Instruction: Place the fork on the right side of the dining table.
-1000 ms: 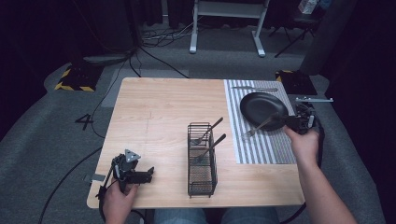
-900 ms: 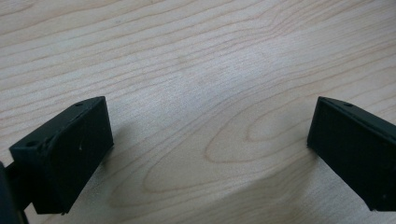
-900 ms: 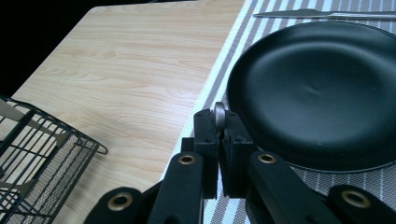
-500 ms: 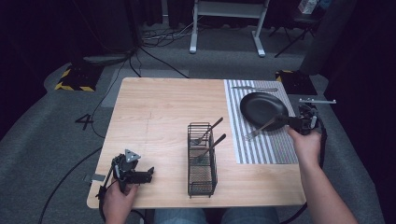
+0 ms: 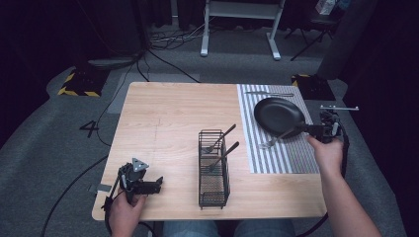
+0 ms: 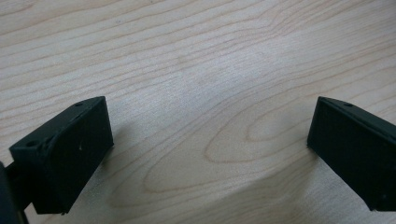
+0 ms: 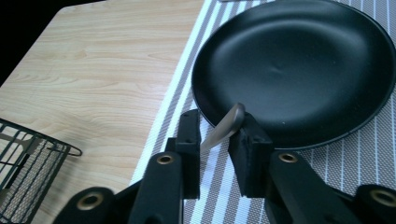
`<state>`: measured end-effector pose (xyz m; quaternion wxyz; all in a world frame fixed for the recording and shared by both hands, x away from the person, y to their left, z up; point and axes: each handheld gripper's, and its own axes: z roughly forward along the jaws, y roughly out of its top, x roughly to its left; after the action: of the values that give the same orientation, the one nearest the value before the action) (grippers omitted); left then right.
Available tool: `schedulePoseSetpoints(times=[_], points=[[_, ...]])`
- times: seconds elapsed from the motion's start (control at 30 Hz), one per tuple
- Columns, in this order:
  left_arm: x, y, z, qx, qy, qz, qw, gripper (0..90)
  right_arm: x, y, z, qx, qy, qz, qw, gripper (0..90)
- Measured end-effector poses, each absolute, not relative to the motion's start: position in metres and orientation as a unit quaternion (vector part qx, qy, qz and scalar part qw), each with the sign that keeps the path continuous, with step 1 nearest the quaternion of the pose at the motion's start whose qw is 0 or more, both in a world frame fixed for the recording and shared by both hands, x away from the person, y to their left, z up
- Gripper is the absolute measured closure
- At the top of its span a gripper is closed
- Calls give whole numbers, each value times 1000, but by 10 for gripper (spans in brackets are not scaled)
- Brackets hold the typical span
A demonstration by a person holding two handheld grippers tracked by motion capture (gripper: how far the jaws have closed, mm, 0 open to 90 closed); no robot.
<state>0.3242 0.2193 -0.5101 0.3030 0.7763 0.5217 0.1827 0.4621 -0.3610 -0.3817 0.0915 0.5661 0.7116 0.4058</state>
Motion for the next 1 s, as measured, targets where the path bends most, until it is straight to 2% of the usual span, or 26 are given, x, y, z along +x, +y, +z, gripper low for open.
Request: schedulePoseSetpoints(times=[0.3,0.8,1.0], points=[[324,219,-510,776,522,183,303,3,465,-378,-395,584,706,392,80,647],[324,219,-510,776,522,183,303,3,469,-404,-420,615,691,375,65,610],[324,219,-510,776,522,182,303,3,474,-419,-432,631,677,376,45,597]])
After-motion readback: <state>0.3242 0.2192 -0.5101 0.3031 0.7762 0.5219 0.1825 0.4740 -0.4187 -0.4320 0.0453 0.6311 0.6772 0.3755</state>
